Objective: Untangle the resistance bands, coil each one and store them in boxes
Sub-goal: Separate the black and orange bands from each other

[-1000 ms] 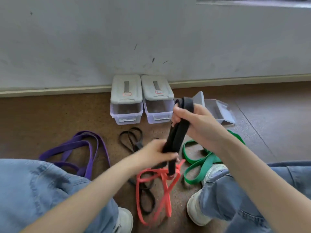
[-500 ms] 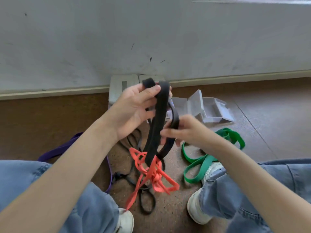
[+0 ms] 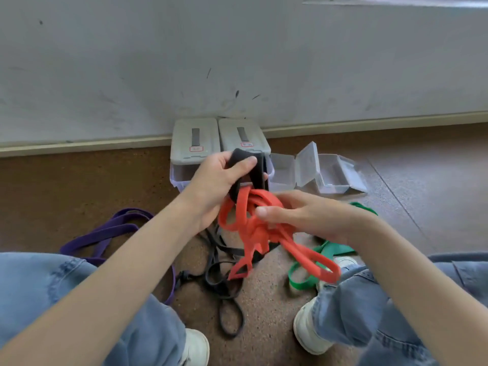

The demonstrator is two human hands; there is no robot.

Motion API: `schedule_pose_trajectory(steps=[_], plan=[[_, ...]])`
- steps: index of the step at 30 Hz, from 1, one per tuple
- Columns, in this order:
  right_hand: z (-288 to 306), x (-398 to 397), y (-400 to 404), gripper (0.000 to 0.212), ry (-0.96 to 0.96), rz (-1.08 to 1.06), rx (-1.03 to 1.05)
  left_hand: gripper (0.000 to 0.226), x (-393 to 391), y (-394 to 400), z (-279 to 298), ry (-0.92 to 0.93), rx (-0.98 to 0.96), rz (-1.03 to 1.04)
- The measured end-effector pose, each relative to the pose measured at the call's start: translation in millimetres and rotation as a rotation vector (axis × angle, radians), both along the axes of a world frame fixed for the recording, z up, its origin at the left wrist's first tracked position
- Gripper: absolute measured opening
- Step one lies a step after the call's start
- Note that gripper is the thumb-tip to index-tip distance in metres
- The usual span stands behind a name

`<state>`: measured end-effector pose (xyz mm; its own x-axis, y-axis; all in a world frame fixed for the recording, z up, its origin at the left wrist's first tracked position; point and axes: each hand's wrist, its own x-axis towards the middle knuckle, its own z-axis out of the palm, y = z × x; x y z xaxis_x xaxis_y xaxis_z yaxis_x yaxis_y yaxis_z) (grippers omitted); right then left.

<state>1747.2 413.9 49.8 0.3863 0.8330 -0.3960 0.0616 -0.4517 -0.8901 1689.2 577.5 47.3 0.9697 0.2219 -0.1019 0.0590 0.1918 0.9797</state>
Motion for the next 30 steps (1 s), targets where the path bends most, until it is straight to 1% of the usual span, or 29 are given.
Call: schedule_pose_trajectory(steps=[3, 5, 6, 9, 10, 12, 15, 18, 19, 22, 23, 24, 25, 27, 28, 30], plan=[[0, 2, 3, 0.026, -0.130, -0.101, -0.033, 0.011, 1, 0, 2, 0.004, 0.064, 0.062], [4, 8, 0, 0.016, -0.212, -0.191, -0.074, 0.016, 0, 5, 0, 0.037, 0.162, 0.083], [4, 10, -1, 0.012, -0.282, -0.220, -0.097, 0.020, 0, 7, -3, 0.062, 0.195, 0.100], [3, 12, -1, 0.006, -0.528, -0.258, -0.135, 0.025, 0, 7, -11, 0.113, 0.145, 0.148], [4, 12, 0, 0.005, -0.558, -0.289, -0.125, 0.025, 1, 7, -11, 0.113, 0.141, 0.156], [6, 13, 0, 0.007, -0.548, -0.350, -0.079, 0.026, 3, 11, -12, 0.107, 0.140, 0.138], [8, 12, 2, 0.010, -0.562, -0.361, 0.026, 0.034, 1, 13, -15, 0.128, 0.147, -0.038], [10, 9, 2, 0.013, -0.462, -0.366, 0.178, 0.039, -3, 7, -25, 0.181, 0.194, -0.174], [8, 10, 1, 0.014, -0.400, -0.380, 0.215, 0.039, -4, 6, -26, 0.186, 0.263, -0.180], [4, 14, -2, 0.017, -0.152, -0.443, 0.345, 0.036, -2, 10, -28, 0.166, 0.628, -0.169], [4, 16, -3, 0.019, -0.082, -0.471, 0.394, 0.036, -1, 11, -28, 0.153, 0.719, -0.172], [4, 19, -4, 0.022, -0.021, -0.509, 0.449, 0.036, 0, 13, -29, 0.149, 0.767, -0.178], [6, 23, -6, 0.026, 0.032, -0.561, 0.506, 0.038, 0, 16, -30, 0.160, 0.771, -0.185], [10, 33, -12, 0.028, 0.118, -0.670, 0.621, 0.036, -2, 25, -30, 0.197, 0.690, -0.166], [12, 38, -16, 0.025, 0.154, -0.723, 0.669, 0.032, -3, 30, -30, 0.216, 0.615, -0.142], [11, 43, -19, 0.017, 0.162, -0.804, 0.693, 0.025, -6, 35, -30, 0.248, 0.368, -0.105]])
